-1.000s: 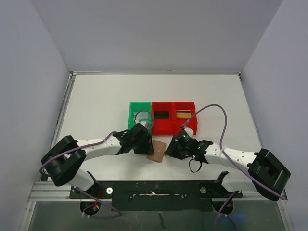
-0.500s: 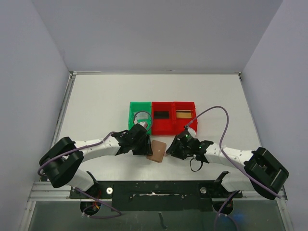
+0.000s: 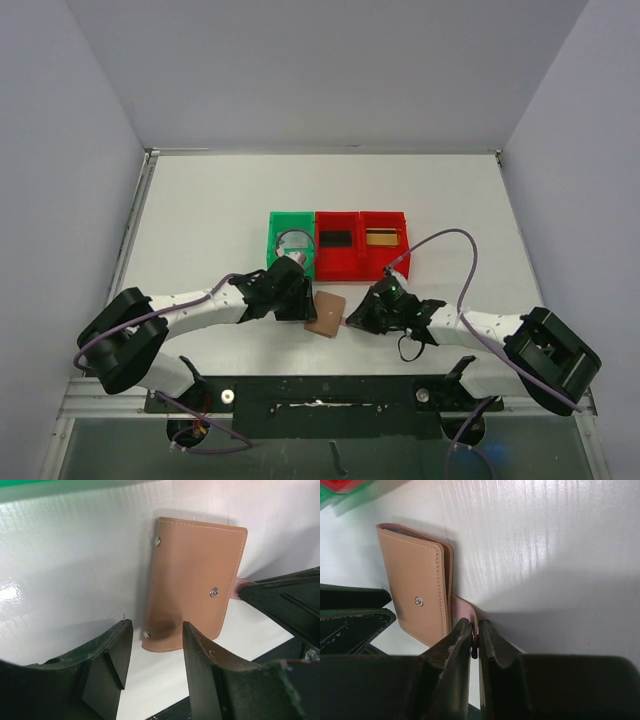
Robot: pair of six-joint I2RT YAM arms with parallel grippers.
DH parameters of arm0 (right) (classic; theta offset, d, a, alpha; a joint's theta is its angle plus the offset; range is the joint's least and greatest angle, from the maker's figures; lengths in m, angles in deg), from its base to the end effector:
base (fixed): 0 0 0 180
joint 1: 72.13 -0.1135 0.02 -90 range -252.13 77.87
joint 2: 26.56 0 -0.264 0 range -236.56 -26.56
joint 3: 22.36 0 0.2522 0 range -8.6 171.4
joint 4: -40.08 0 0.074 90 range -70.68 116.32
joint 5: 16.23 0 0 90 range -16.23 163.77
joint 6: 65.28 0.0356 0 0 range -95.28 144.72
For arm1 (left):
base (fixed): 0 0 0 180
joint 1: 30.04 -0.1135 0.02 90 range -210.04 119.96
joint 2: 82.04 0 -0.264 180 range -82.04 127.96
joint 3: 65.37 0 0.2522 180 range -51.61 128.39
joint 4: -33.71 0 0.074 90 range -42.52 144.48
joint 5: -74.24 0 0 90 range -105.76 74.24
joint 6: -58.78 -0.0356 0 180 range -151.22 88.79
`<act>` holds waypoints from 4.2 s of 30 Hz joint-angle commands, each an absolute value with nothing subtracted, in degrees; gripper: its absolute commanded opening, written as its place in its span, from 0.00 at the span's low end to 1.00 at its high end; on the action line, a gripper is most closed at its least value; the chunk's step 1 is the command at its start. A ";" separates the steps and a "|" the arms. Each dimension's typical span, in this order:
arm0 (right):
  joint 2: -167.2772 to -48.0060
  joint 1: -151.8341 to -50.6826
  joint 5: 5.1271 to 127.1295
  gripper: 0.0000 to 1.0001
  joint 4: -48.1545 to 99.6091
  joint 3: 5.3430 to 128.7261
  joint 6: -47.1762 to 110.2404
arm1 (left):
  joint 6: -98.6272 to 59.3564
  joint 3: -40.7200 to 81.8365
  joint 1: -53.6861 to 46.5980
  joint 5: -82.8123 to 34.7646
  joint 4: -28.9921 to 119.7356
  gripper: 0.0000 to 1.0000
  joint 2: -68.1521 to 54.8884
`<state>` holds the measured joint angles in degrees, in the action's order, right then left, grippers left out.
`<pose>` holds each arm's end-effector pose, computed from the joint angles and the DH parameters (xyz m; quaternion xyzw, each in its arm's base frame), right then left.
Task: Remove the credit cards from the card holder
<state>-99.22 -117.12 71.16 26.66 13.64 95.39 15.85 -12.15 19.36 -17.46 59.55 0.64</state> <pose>0.1502 0.1524 0.1309 0.2012 0.9179 0.3003 0.1636 0.1738 -0.2044 0.1612 0.0238 0.9541 -0.2318 0.1880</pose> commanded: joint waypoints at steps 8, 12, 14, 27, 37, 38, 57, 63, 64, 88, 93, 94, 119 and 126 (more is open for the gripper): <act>-91.28 -117.11 72.13 0.00 21.33 14.99 91.02 | 15.11 -10.59 19.49 -13.27 59.50 0.56 -5.92; -85.89 -116.75 72.52 0.00 15.14 16.79 87.15 | 16.06 -11.68 19.52 -8.26 60.18 0.66 -12.28; -83.80 -116.23 71.22 0.00 14.00 17.25 85.07 | 16.91 -12.89 19.52 -5.81 60.35 0.71 -16.00; -93.09 -114.80 62.80 0.00 12.15 32.17 73.09 | 21.85 -22.37 19.33 6.10 56.98 0.77 -32.83; -107.85 -119.98 58.75 0.00 16.54 41.80 70.14 | 25.25 -21.01 18.55 11.83 65.29 0.87 -37.41; -107.79 -120.22 59.00 0.00 17.02 41.61 70.54 | 25.34 -21.02 18.52 11.37 65.38 0.88 -37.40; -94.94 -117.08 65.48 0.00 19.73 28.57 80.62 | 26.05 -20.72 17.85 3.62 62.08 0.91 -32.40; -85.74 -110.94 65.64 0.02 20.20 16.89 84.62 | 21.15 -23.14 17.62 -4.61 52.62 0.87 -31.22; -84.13 -109.89 65.19 0.02 20.33 14.38 85.33 | 20.28 -23.44 17.57 -6.96 50.95 0.86 -30.65; -78.33 -107.03 64.21 0.06 22.79 0.84 91.18 | 13.95 -11.12 18.95 -22.64 54.06 0.60 -2.88; -79.05 -106.94 66.82 0.04 19.64 1.49 92.40 | 13.88 -10.99 19.84 -23.53 53.83 0.57 -1.39; -78.97 -106.94 67.08 0.04 18.93 1.69 92.06 | 14.05 -11.08 19.81 -23.85 53.43 0.56 -1.16; -74.97 -106.93 67.50 0.32 11.72 6.89 90.40 | 18.12 -10.32 22.69 -34.22 39.42 0.43 4.98; -71.47 -106.94 71.95 0.45 0.63 16.15 88.46 | 19.59 -11.00 22.69 -36.37 35.57 0.44 6.20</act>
<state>-72.95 -107.35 68.01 6.84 9.60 90.36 18.39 -11.47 22.42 -33.32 41.80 5.86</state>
